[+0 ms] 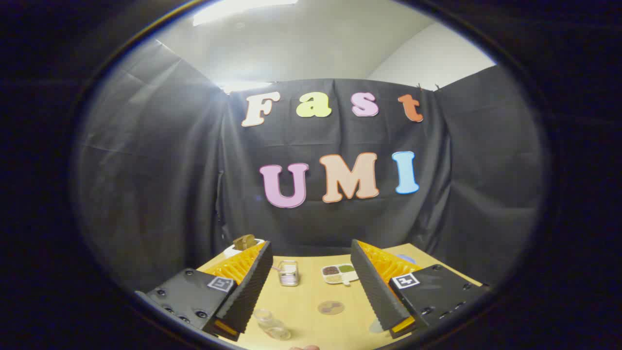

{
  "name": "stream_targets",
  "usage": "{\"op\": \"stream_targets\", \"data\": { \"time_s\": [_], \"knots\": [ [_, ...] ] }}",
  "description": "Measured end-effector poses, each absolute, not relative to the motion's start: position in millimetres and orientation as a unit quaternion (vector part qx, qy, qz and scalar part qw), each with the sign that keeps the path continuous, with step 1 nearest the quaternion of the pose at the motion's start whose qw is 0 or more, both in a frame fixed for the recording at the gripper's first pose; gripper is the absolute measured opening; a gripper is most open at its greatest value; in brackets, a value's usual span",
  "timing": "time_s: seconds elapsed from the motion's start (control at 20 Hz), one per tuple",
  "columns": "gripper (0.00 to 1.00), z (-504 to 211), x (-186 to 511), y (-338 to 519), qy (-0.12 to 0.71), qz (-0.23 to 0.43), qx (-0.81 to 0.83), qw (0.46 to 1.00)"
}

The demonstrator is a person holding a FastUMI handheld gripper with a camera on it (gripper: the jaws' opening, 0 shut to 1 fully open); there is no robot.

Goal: Take the bottle from table, then pour the juice into the cup, finally place the bottle on the coaster

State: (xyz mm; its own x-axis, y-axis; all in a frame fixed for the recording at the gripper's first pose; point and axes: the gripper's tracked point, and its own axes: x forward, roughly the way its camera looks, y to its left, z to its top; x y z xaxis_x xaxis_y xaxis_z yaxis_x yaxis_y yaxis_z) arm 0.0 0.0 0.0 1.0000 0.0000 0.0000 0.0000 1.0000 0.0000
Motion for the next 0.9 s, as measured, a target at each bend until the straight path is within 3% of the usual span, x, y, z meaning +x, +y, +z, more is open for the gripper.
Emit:
{"op": "stream_targets", "data": {
  "time_s": [0.9],
  "knots": [
    [1.00,-18.3,-5.2,39.0,0.004,0.020,0.002,1.000]
  ]
}}
